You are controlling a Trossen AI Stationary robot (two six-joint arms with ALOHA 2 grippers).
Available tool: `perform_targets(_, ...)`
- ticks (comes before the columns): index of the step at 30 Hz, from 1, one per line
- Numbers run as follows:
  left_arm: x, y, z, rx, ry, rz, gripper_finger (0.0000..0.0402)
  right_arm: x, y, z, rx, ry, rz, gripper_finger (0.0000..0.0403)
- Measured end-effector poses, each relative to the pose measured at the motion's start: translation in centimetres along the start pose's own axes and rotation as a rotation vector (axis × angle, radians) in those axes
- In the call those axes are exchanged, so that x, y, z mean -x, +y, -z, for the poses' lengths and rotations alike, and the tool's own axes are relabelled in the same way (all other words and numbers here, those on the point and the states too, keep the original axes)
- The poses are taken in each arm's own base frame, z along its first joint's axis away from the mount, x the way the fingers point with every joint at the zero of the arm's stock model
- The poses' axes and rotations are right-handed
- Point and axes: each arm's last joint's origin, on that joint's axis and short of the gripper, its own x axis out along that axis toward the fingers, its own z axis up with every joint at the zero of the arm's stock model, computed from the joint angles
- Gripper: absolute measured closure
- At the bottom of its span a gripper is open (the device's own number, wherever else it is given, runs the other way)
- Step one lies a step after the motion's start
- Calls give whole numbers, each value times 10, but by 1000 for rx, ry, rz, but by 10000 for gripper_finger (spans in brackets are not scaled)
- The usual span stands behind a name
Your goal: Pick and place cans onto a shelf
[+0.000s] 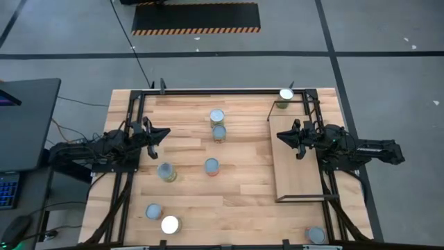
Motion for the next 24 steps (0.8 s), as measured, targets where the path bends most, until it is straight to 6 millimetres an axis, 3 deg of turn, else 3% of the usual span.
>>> perform_targets(17, 0, 0, 0, 0, 0, 0, 379, 0, 0, -2, 76, -25, 23, 350)
perform_targets(24, 0, 0, 0, 0, 0, 0, 379, 2, 5, -19, -117, -224, -16, 350)
